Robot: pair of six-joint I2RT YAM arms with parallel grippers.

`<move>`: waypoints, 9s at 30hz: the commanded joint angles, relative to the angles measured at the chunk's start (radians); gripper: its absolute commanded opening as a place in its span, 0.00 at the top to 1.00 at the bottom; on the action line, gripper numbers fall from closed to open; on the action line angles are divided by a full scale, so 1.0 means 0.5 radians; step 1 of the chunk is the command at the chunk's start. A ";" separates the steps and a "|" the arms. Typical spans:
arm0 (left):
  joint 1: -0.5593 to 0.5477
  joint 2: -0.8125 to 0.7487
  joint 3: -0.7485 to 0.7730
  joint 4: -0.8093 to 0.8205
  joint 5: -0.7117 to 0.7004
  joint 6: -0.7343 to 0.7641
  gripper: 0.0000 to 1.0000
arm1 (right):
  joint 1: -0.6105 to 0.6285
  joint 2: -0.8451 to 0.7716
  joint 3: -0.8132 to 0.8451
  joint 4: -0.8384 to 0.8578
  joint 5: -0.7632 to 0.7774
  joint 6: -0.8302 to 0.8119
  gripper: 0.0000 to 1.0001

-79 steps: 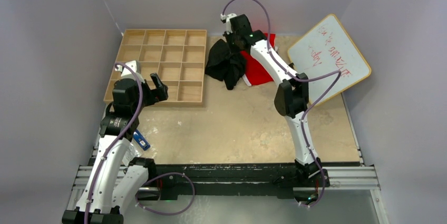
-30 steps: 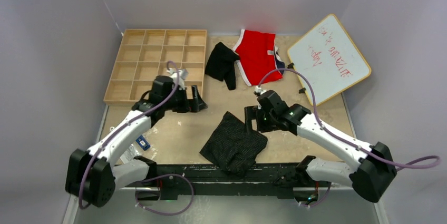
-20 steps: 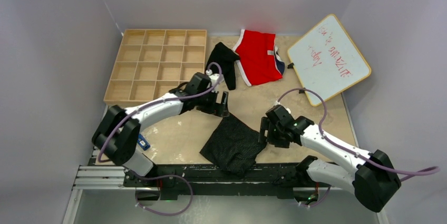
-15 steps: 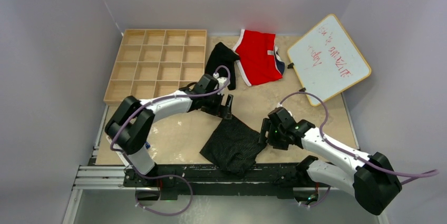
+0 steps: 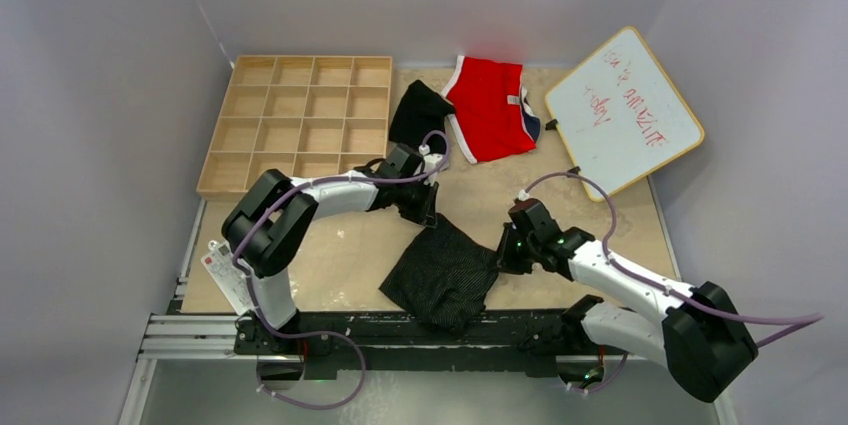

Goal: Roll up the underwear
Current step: Flatten out the underwear at the center of the board.

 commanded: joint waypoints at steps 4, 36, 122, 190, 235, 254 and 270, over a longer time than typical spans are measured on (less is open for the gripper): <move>-0.008 -0.282 -0.036 0.179 -0.075 -0.062 1.00 | -0.020 0.001 0.369 -0.114 0.096 -0.305 0.97; 0.014 -1.538 0.312 -0.451 -0.462 -0.119 1.00 | -0.019 0.466 1.376 0.044 -0.236 -0.966 0.85; -0.077 0.471 0.761 -0.527 -0.069 0.989 0.49 | -0.634 -0.072 -0.015 -0.792 -0.713 -0.042 0.27; 0.041 -0.681 0.225 -0.462 -0.668 -0.195 1.00 | -0.640 0.157 0.960 -0.335 -0.043 -1.132 1.00; -0.176 -1.777 0.583 -1.326 -0.122 -0.030 1.00 | -0.774 -0.561 2.002 -1.551 -1.047 -1.447 1.00; 0.043 -0.153 0.440 -0.384 -0.858 0.266 1.00 | -0.773 1.053 1.305 -0.431 0.133 -1.304 1.00; 0.244 0.139 0.795 -0.556 -0.873 0.324 0.53 | -0.800 1.312 1.736 -0.440 0.628 -1.413 0.42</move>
